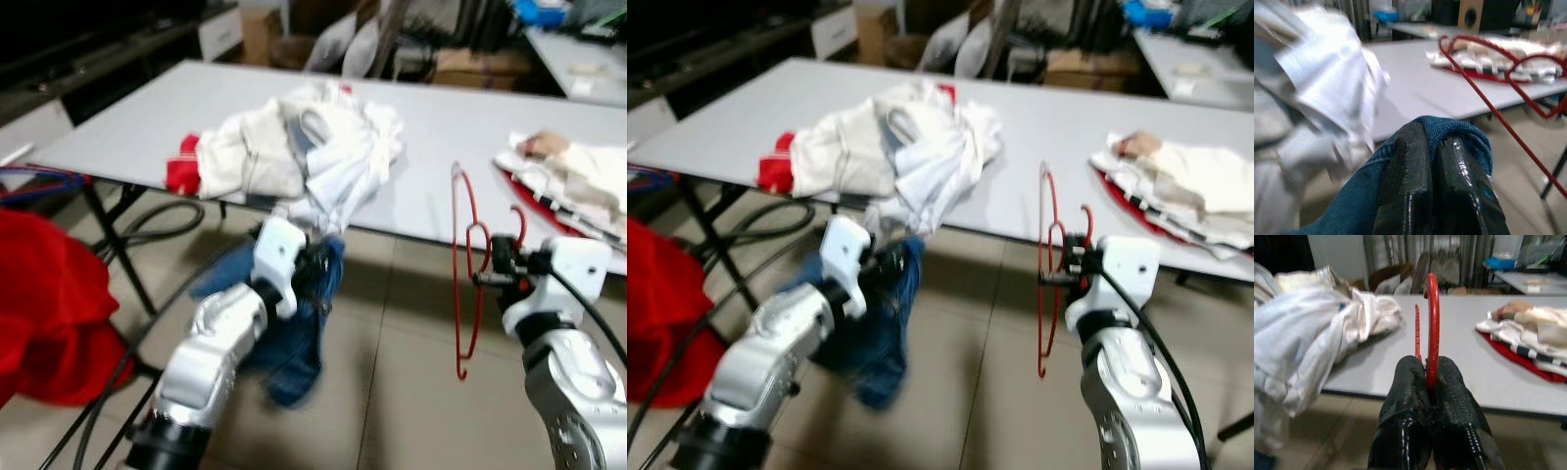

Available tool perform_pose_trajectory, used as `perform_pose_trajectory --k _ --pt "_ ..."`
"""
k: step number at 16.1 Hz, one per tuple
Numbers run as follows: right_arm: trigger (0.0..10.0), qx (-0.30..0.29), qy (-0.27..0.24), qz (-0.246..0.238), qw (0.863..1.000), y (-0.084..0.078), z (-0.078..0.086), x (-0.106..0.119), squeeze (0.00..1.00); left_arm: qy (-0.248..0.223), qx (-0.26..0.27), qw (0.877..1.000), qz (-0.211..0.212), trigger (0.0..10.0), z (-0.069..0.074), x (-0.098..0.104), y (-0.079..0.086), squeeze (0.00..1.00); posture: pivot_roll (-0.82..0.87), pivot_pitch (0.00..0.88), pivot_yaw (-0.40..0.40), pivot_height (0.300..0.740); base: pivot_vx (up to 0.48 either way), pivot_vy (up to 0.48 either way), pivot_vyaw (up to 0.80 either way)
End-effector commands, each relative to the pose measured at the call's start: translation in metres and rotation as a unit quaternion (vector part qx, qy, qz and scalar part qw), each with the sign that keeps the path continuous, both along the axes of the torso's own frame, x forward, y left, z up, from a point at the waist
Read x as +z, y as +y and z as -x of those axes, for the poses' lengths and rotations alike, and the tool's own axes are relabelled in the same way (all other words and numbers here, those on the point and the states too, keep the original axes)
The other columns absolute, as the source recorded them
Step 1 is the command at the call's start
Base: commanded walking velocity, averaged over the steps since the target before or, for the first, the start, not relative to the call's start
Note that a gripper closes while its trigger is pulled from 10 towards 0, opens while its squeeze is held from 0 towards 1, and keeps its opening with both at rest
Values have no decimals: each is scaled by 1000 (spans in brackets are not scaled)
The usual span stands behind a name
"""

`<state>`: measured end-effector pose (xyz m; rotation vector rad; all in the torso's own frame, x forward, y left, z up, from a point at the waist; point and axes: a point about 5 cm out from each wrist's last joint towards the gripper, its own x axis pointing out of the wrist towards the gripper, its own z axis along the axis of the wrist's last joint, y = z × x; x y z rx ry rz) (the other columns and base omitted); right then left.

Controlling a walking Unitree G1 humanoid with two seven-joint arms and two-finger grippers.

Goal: Hang hanger

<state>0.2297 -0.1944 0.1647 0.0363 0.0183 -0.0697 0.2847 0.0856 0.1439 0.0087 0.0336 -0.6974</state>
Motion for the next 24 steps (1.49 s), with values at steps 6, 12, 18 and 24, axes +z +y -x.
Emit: perform_pose_trajectory --k 6,12,18,24 --pt "10000 -1 -7 9 1000 -2 9 6 0 -3 -35 999 38 10000 1 13 -2 0 -97 0 8 740 274 0 -800" --pt "10000 79 -37 23 996 3 4 24 0 -64 27 993 94 10000 -42 62 -12 0 -97 0 -3 740 267 0 -494" --pt "10000 95 -58 12 994 12 6 29 0 -126 44 985 109 10000 -89 124 -15 0 -101 0 59 740 275 0 0" --pt "10000 74 -37 23 996 17 9 20 0 -111 53 987 98 10000 -92 106 -19 0 -115 0 59 740 329 0 0"
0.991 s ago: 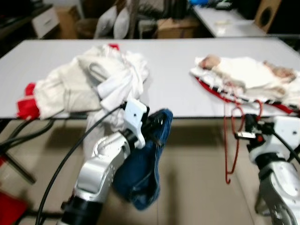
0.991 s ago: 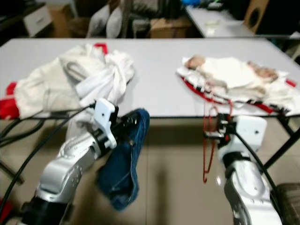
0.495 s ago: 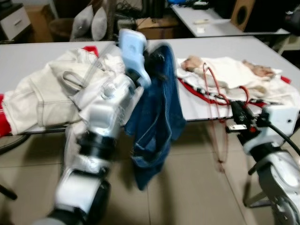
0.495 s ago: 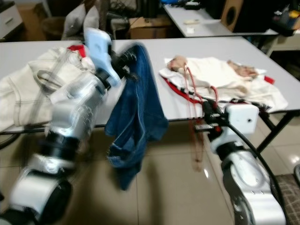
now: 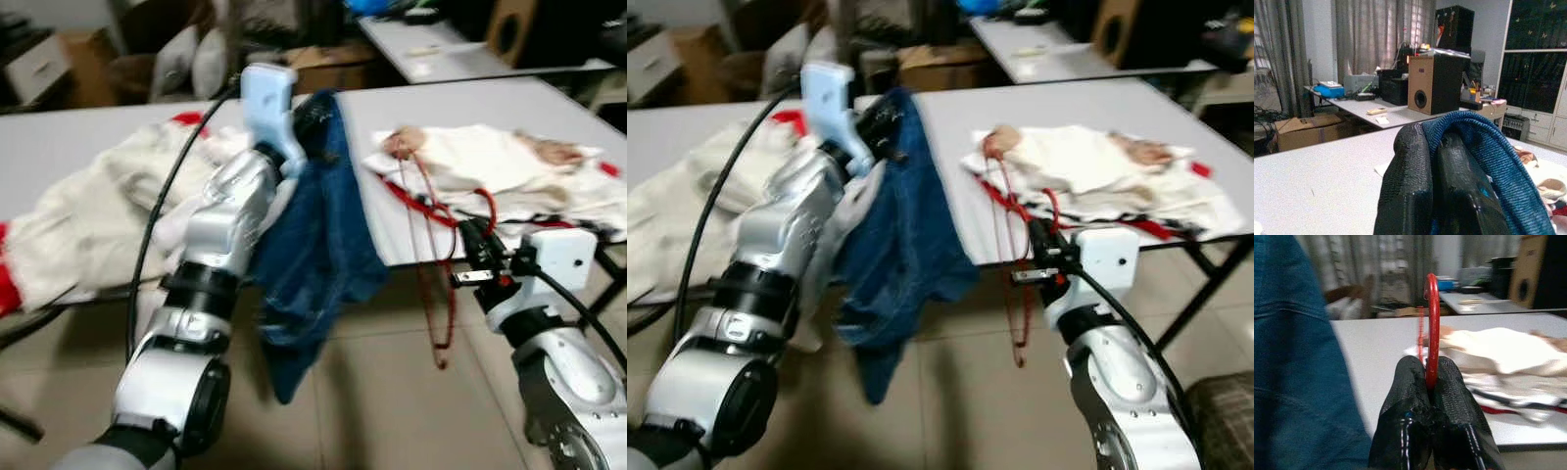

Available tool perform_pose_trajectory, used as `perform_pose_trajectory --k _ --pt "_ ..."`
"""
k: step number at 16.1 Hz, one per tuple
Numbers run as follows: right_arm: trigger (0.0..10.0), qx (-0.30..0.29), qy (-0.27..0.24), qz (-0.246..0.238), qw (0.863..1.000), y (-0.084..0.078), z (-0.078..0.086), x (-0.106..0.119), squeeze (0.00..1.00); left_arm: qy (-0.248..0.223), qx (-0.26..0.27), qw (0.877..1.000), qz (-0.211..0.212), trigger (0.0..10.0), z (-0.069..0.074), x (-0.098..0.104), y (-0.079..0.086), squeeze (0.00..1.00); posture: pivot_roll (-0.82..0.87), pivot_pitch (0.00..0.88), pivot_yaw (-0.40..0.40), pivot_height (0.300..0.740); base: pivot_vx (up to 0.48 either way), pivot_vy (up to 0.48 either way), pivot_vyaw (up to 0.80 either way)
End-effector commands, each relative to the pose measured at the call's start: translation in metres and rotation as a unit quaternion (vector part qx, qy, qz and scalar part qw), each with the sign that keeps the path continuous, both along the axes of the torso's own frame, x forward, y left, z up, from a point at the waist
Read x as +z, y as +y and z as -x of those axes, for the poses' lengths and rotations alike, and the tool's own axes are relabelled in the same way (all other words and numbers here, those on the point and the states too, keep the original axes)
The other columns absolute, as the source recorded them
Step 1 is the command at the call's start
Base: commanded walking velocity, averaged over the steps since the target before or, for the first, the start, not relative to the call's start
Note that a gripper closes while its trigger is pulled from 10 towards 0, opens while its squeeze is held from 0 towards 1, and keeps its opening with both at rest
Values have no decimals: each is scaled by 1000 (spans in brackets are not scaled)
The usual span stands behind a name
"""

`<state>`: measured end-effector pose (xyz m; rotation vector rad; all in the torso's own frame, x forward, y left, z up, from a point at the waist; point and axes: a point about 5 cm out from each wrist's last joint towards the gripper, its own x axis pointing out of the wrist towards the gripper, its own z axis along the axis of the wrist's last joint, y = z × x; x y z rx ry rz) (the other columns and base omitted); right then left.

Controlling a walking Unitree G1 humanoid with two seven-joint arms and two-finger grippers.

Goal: Hang hanger

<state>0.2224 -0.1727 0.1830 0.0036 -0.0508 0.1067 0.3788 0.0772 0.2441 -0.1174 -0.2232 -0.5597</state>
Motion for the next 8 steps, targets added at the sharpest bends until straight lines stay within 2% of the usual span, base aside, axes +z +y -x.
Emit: perform_pose_trajectory --k 1,8 --pt "10000 -17 1 7 1000 -6 1 1 0 -11 -7 1000 -3 10000 1 2 -11 0 -116 0 46 740 341 0 0" --pt "10000 -24 22 29 999 -16 -3 0 0 1 26 1000 -9 10000 10 -21 -8 0 -130 0 -71 740 339 0 0"
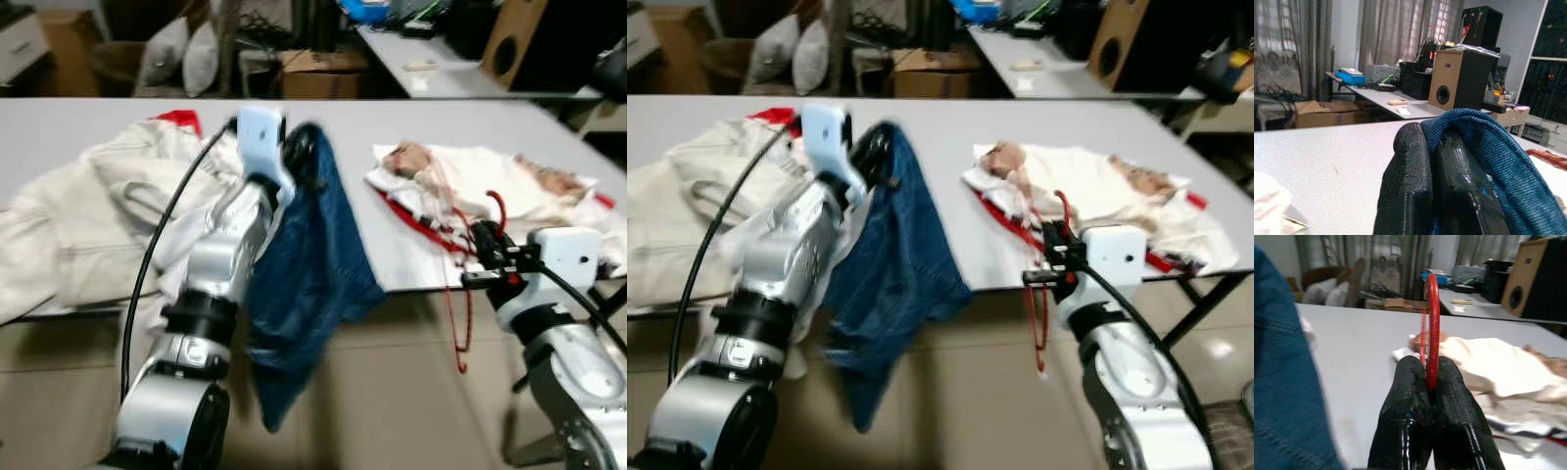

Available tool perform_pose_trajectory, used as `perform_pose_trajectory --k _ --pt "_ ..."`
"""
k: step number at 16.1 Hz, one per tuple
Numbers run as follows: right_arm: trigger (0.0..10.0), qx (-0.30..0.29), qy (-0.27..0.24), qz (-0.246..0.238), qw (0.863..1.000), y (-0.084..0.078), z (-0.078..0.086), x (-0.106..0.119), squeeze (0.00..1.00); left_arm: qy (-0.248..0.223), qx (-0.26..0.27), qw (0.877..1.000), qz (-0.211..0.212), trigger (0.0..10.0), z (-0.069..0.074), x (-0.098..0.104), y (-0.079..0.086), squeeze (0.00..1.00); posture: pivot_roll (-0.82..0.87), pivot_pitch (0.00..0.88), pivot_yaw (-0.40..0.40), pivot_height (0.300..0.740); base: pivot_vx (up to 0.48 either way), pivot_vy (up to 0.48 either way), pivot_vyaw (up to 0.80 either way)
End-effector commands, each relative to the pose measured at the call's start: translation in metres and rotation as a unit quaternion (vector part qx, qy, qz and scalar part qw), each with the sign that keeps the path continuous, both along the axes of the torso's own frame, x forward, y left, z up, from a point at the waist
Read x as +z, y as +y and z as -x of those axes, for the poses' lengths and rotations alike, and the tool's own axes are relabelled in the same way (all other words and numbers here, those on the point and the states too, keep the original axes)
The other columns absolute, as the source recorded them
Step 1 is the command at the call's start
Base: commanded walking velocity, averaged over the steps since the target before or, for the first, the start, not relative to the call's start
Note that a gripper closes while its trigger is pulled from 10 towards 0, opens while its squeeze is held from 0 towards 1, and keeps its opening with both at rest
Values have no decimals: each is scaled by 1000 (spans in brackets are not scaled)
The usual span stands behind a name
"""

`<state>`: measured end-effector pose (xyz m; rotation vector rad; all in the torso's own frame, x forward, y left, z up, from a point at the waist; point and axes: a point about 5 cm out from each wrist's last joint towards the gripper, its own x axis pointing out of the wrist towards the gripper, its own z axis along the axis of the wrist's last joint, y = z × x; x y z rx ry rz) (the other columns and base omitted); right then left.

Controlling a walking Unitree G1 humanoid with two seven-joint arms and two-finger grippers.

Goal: Hang hanger

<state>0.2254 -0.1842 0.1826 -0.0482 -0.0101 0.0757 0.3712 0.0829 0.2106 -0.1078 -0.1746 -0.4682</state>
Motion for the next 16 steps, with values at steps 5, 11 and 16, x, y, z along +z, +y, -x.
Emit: perform_pose_trajectory --k 5,11,16 --pt "10000 -5 7 -2 1000 -2 -5 0 0 -54 -49 997 4 10000 -12 44 -34 0 -118 0 -70 740 346 0 0" --pt "10000 -8 -4 -8 1000 -1 -9 1 0 -246 -2 962 119 10000 -14 243 -13 0 -106 0 -58 740 345 0 0" --pt "10000 9 -13 -12 1000 8 -15 3 0 -217 18 976 -24 10000 -36 182 5 0 -83 0 -67 740 289 0 0"
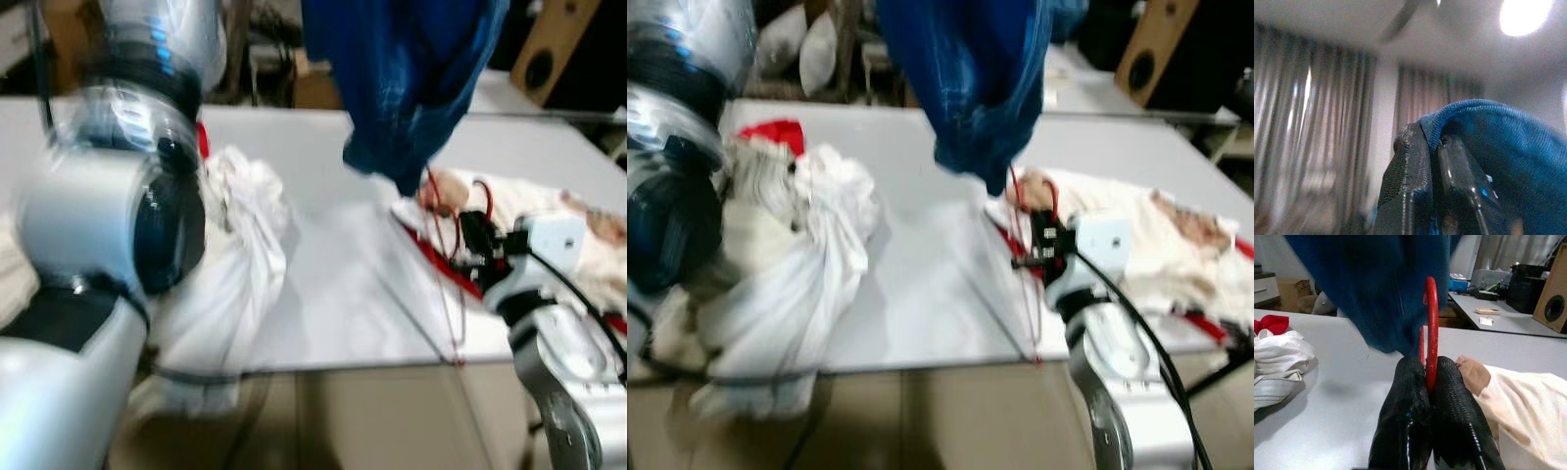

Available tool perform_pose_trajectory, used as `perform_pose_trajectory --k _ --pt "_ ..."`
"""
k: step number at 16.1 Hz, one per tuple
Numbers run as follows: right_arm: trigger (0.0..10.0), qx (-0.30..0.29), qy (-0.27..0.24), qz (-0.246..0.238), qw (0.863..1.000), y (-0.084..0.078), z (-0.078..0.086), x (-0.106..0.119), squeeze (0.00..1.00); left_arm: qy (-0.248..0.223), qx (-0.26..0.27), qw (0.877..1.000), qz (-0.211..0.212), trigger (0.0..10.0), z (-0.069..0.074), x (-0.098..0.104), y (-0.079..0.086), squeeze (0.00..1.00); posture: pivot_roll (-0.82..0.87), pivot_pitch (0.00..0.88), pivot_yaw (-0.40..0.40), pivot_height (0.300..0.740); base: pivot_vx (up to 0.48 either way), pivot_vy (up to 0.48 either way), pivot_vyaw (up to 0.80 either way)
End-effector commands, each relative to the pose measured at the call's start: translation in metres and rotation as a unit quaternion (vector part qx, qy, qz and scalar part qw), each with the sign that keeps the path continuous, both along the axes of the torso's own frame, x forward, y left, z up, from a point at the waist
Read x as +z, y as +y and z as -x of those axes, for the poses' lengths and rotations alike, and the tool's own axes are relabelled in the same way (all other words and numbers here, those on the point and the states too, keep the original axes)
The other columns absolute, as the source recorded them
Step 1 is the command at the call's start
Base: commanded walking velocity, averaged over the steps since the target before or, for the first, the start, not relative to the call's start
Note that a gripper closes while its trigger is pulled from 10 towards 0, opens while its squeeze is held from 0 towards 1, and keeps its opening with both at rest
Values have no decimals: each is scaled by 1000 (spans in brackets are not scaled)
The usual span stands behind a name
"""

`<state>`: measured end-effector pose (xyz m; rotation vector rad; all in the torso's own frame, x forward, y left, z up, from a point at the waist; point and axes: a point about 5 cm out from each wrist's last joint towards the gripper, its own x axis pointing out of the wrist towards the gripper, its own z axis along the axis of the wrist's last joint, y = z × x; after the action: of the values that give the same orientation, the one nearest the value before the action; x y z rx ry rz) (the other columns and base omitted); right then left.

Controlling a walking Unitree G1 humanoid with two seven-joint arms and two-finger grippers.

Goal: Hang hanger

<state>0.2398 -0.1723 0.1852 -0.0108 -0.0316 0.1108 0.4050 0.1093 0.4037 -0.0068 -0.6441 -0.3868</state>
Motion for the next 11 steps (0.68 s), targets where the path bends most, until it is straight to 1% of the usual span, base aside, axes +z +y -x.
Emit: perform_pose_trajectory --k 1,2,3,4,5,6,7,8,9,10,11 --pt "10000 -3 -2 6 1000 -2 0 0 0 56 -19 995 -86 10000 -8 -56 -18 0 -81 0 -68 740 277 0 0" --pt "10000 -1 -2 5 1000 -1 0 -1 0 75 -21 991 -105 10000 -9 -79 -15 0 -79 0 -67 740 277 0 0" --pt "10000 1 -1 5 1000 0 1 -1 0 89 -29 986 -136 10000 -7 -107 -9 0 -81 0 -65 740 270 0 0" --pt "10000 2 -1 4 1000 0 1 -1 0 91 -48 980 -169 10000 3 -130 1 0 -80 0 -63 740 259 0 0" --pt "10000 2 -1 2 1000 0 2 -1 0 93 -42 975 -195 10000 14 -142 16 0 -75 0 -62 740 0 0 0" --pt "10000 2 0 2 1000 -1 2 -2 0 93 -13 974 -207 10000 20 -145 32 0 -75 0 -62 740 0 0 0" --pt "10000 3 1 1 1000 0 3 -2 0 95 17 975 -202 10000 23 -142 50 0 -68 0 -65 740 0 0 0" --pt "10000 7 2 -2 1000 1 3 -3 0 98 89 975 -178 10000 29 -131 88 0 -55 0 -71 740 0 0 0" --pt "10000 12 3 -4 1000 2 3 -4 0 98 108 975 -168 10000 33 -124 103 0 -51 0 -69 740 0 0 0" --pt "10000 17 3 -4 1000 4 3 -4 0 100 102 977 -160 10000 38 -119 111 0 -51 0 -67 740 0 0 0" --pt "10000 18 2 -4 1000 4 3 -4 0 107 59 981 -152 10000 49 -113 112 0 -51 0 -64 740 0 0 0"
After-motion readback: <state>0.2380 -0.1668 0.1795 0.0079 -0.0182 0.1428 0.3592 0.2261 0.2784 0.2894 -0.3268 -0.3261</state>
